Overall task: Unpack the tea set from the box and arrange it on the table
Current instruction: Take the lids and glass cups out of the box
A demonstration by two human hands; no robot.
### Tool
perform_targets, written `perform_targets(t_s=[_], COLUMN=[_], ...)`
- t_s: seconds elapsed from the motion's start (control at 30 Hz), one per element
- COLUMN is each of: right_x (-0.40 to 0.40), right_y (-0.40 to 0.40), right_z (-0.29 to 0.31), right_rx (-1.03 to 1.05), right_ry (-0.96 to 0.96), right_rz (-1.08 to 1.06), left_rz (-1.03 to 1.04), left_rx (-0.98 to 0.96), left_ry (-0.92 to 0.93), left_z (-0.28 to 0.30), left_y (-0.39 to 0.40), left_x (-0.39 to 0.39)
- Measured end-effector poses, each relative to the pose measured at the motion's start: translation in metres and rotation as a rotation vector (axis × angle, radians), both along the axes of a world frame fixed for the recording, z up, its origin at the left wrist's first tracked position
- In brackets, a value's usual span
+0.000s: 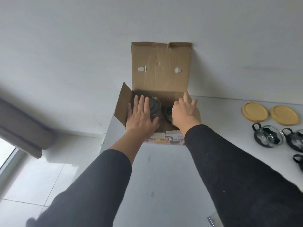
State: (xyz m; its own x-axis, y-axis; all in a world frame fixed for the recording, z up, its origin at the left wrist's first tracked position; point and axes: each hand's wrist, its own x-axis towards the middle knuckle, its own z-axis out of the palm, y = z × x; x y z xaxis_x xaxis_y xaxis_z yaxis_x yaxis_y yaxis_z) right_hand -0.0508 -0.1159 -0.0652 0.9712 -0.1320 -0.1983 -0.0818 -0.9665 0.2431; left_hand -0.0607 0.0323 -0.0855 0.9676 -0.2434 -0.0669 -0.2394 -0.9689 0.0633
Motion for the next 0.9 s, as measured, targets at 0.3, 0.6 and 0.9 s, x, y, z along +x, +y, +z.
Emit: perform_targets(t_s=[0.3,0.6,0.9], right_x=[0.011,0.02,0.003], right_y=[0.006,0.011,-0.002], right_z=[-0.013,-0.029,0.003], right_rx=[-0.088,-0.114,0.416], right_ry=[0.025,-0.059,-0.371], right_rz=[-0.049,-0.095,-0.076], left_rz=[0.005,0.013,0.011], left_rx=[-0.011,-0.019,-0.085], left_ry=[-0.013,-0.017,0.032], left_z=[-0.002,-0.001,0.003], left_y=[-0.001,-0.001,-0.001], left_x=[0.0,-0.002,-0.002])
